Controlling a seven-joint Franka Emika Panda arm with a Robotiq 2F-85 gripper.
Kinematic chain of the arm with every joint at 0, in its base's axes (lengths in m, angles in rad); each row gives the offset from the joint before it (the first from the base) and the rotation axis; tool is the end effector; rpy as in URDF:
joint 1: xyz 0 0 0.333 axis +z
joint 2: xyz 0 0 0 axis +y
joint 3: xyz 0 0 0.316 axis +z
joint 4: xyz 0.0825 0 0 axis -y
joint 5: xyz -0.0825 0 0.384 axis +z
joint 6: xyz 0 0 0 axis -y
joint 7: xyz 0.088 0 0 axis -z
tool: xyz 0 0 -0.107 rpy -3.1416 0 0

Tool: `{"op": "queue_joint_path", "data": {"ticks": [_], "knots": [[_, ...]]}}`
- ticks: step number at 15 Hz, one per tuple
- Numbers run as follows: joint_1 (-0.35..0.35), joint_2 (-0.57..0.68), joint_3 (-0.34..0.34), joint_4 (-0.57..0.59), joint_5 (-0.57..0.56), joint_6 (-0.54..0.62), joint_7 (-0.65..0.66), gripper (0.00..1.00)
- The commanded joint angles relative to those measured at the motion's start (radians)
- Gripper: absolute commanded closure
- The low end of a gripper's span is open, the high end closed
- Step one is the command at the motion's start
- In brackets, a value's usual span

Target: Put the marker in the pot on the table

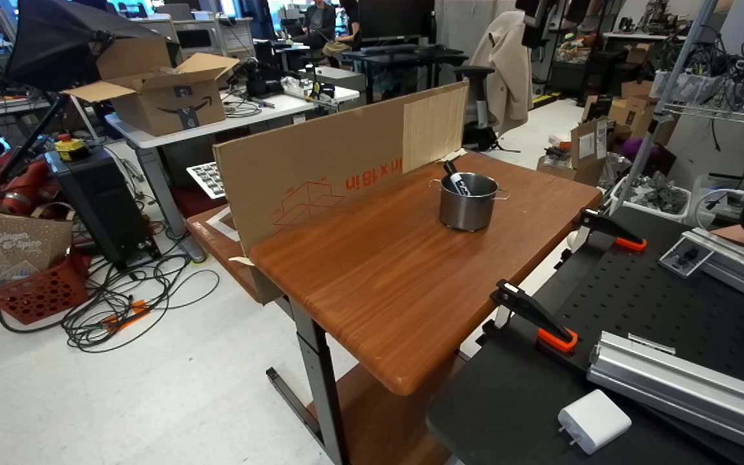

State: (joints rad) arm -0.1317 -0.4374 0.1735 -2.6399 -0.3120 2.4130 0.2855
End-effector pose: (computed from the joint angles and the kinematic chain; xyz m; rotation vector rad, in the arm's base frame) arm 0.4083 0.0141 0.4056 2.8518 -0.0556 0.3456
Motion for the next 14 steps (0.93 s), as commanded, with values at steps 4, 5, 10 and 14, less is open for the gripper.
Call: {"op": "queue_joint_path", "data": {"ticks": [4,5,10,14], "knots": [[0.010,0.076,-0.023,0.016,-0.017,0.090,-0.004,0.00],[0.011,0.098,-0.028,0.014,-0.018,0.125,-0.012,0.00],[0.023,0.247,-0.040,0.033,-0.008,0.278,-0.047,0.00],[0.039,0.394,-0.052,0.100,-0.009,0.350,-0.064,0.00]]}}
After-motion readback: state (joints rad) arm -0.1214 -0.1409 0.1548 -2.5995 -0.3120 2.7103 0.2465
